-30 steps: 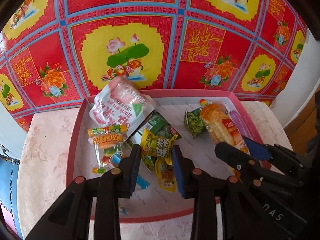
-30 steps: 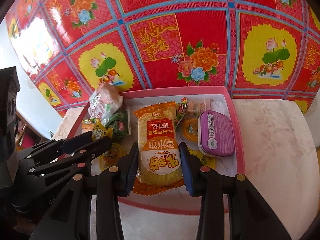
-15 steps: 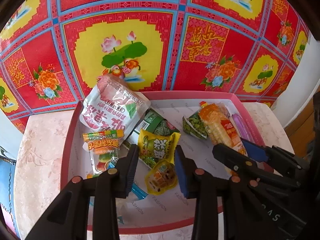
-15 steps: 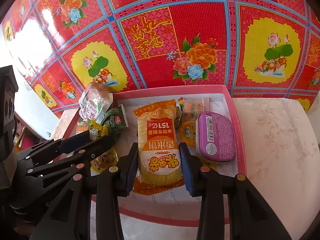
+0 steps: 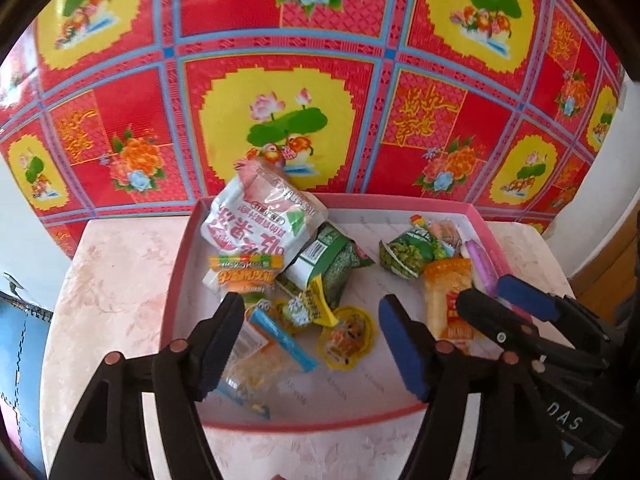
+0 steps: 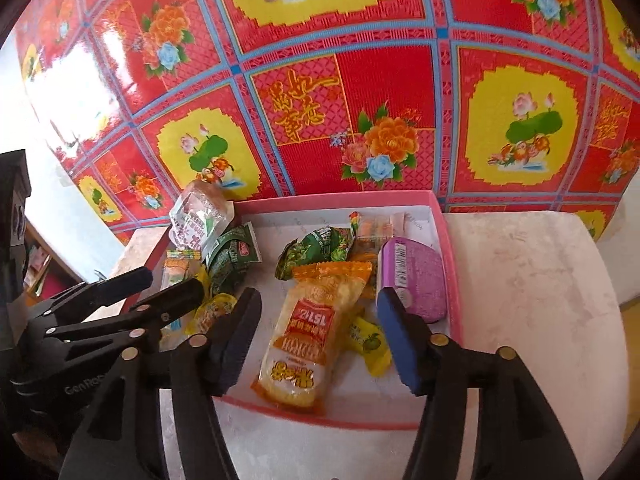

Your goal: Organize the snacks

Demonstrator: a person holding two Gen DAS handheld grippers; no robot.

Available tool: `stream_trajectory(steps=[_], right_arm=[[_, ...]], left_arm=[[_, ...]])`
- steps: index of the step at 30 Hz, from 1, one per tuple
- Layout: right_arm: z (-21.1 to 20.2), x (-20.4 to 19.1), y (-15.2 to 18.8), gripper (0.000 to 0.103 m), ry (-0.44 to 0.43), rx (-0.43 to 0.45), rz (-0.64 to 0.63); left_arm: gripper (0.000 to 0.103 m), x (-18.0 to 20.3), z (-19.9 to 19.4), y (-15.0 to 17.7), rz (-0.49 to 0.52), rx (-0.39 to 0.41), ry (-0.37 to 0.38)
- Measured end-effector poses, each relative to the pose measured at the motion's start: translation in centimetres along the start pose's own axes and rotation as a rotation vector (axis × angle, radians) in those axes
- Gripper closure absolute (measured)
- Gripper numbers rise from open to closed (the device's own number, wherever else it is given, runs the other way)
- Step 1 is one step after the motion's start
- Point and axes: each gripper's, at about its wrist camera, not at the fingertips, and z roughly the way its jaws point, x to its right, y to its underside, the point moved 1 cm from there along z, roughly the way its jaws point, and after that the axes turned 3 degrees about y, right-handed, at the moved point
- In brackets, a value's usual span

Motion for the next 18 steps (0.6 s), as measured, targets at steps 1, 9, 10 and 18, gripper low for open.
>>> stream_trajectory(steps=[1,9,10,18], right_arm=[[-0.3,-0.1,0.1,0.04,0.0,0.001,-0.001],[-3.2,-0.5,1.0,0.039,0.006,0.015,0.01],[-3.5,-0.5,1.1,0.037,0.008,0.017,0.012],[-4.8,-1.2,3.1,0.029,0.053,-0.025,0.0]], left_arm=[[0.028,-0.1,-0.4,0.2,-0.004,0.002,0.001],[0.022,-0.4,-3.6,1.6,-0.018,0.023,-0.009],[0.022,-0.4,-3.9,1.8,-0.019,0.025,-0.011],[0.02,-0.2,-4.9,4.5,-0.026,-0.015,-0.045]])
